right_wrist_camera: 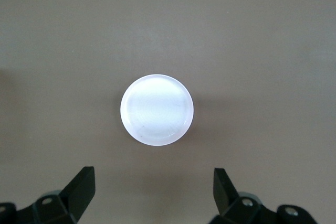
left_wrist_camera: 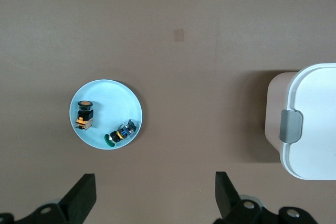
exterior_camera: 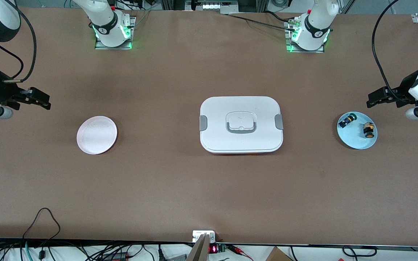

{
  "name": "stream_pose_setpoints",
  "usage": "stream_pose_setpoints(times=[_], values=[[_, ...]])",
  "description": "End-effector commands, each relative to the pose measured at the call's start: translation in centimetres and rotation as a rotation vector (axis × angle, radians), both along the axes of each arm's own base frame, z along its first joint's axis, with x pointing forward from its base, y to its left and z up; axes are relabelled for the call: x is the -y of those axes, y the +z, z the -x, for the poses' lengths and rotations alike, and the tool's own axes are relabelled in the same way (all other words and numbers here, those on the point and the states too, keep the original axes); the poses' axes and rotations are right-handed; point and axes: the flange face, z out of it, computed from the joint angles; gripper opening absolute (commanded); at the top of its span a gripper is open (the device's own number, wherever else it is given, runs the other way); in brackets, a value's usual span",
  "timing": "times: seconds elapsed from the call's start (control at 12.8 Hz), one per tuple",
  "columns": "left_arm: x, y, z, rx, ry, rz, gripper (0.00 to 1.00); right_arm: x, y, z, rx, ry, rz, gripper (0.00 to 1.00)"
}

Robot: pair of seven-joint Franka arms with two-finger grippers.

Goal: Transfer orange switch to right arm and place
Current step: 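Move the left gripper toward the light-blue plate of switches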

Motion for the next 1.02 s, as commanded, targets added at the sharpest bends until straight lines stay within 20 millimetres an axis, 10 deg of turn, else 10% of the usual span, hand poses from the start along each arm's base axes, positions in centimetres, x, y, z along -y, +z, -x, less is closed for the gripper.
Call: stream_pose_setpoints(times=[0.0,0.63,0.94], values=[[-0.1,0.7,-0.5,0.001,0.008,0.017,1.00,-0.2,1.0,0.1,0.001,0.006,-0.014,1.00],[-1.0,-0.9,-1.1,-0.024,-0.063,0.025,1.00,-0.2,1.3,0.1,0.006,0.006,-0.015,1.00],[-4.6,-7.4,-1.9,-0.046,-0.373,0.052,1.00,-0.2,1.2,0.0,0.004,0.006,-0.015,1.00]])
